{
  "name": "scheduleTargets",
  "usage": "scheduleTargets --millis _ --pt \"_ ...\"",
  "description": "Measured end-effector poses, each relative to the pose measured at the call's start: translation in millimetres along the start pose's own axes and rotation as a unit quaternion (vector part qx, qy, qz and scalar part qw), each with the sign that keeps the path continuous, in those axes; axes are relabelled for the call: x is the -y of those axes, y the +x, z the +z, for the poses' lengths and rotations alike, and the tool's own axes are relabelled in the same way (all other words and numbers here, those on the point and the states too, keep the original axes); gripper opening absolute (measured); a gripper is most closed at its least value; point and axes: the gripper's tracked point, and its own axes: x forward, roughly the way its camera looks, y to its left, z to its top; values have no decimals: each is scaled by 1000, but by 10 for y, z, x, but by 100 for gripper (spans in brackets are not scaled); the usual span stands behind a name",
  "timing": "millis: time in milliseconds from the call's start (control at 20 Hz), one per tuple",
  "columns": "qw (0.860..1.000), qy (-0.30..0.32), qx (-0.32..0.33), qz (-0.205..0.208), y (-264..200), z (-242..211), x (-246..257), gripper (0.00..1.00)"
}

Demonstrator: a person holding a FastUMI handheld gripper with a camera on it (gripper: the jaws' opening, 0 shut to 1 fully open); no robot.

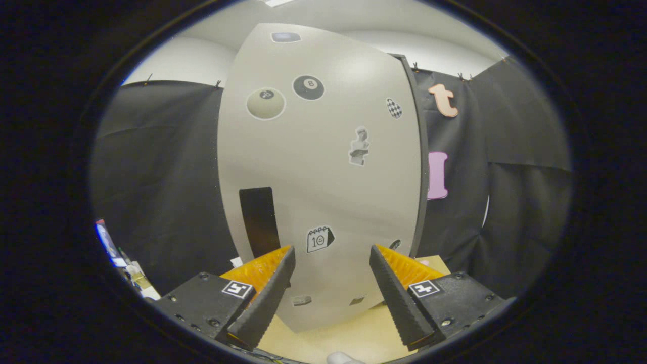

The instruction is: Open the shoe cabinet door, grab the shoes and put them into the shoe cabinet, then close the shoe cabinet door.

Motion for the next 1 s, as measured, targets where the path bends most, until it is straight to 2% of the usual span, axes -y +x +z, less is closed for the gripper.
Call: scheduleTargets --millis 500,1000 --pt "1000 10 -6 -5 83 74 199 98" --pt "997 2 40 -58 -178 731 637 97"
